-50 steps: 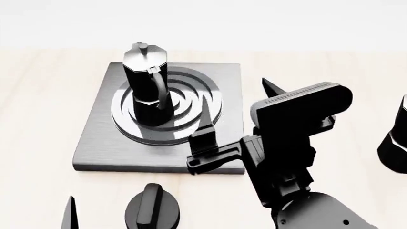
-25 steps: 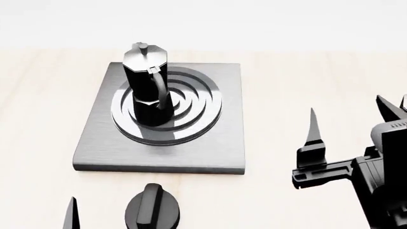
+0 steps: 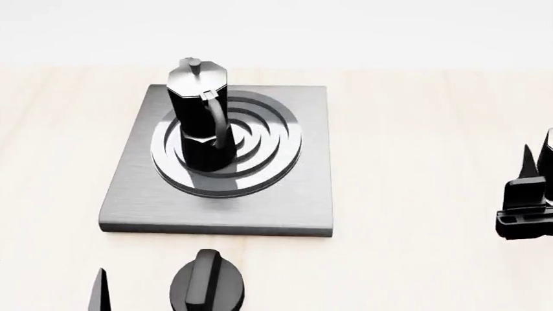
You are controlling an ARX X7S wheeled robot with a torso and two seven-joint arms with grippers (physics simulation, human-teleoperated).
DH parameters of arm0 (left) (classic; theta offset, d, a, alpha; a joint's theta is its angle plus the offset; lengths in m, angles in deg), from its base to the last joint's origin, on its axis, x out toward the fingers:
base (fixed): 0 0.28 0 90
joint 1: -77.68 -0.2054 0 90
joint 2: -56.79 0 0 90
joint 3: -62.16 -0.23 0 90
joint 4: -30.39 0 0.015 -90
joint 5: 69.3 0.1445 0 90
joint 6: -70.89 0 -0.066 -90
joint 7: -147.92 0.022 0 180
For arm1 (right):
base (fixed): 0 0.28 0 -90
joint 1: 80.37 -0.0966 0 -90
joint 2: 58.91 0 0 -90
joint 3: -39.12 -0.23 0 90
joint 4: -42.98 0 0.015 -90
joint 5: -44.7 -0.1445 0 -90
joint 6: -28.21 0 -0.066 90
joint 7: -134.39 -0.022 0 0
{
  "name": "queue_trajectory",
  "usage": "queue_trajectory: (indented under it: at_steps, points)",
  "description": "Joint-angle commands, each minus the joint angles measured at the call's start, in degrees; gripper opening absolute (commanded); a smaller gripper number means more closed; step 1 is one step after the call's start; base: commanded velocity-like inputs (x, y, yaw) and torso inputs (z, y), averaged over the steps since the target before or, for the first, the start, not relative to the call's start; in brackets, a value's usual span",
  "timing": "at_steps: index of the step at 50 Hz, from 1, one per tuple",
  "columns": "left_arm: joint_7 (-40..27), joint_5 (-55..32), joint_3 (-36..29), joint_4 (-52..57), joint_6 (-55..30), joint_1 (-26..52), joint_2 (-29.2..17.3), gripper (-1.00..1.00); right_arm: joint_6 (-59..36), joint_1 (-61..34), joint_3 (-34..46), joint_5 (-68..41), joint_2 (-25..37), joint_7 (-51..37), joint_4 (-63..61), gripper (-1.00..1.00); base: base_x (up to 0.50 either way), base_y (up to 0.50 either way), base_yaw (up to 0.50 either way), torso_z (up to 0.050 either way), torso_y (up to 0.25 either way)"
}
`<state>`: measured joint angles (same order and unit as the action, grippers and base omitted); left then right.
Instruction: Put both moka pots on the stove.
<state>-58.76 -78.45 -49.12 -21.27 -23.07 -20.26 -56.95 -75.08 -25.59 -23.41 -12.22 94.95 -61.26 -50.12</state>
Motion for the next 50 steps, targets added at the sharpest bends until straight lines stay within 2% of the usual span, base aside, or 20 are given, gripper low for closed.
queue_trajectory:
  at_steps: [1,14,22,34,41,50]
  points:
    - [-0.12,-0.03,-0.28,0.15,-0.24,0.11,-0.10,1.00,-5.20,-3.94,0.17,-1.17,1.58,3.12,6.32,1.00,0.00,0.00,0.00,0.000,0.000]
    - [-0.25,-0.11,-0.52,0.16,-0.38,0.26,-0.20,1.00,-12.49,-10.17,2.95,1.22,1.04,7.66,12.34,1.00,0.00,0.00,0.00,0.000,0.000]
    - [-0.33,-0.16,-0.54,0.01,-0.11,0.26,-0.27,1.00,-16.87,-17.03,5.72,5.07,-2.06,12.08,19.88,1.00,0.00,0.00,0.00,0.000,0.000]
    - [-0.50,-0.14,-0.82,-0.04,-0.42,0.49,-0.28,1.00,-19.06,-20.83,7.26,6.54,-5.56,15.56,26.77,1.00,0.00,0.00,0.00,0.000,0.000]
    - [-0.47,-0.19,-0.81,-0.53,0.00,0.62,-0.37,1.00,-17.76,-22.94,8.49,8.68,-8.96,19.25,35.33,1.00,0.00,0.00,0.00,0.000,0.000]
    - [-0.31,-0.20,-1.03,-1.36,0.66,0.73,-0.40,1.00,-18.52,-24.51,9.08,9.48,-10.28,19.72,37.41,1.00,0.00,0.00,0.00,0.000,0.000]
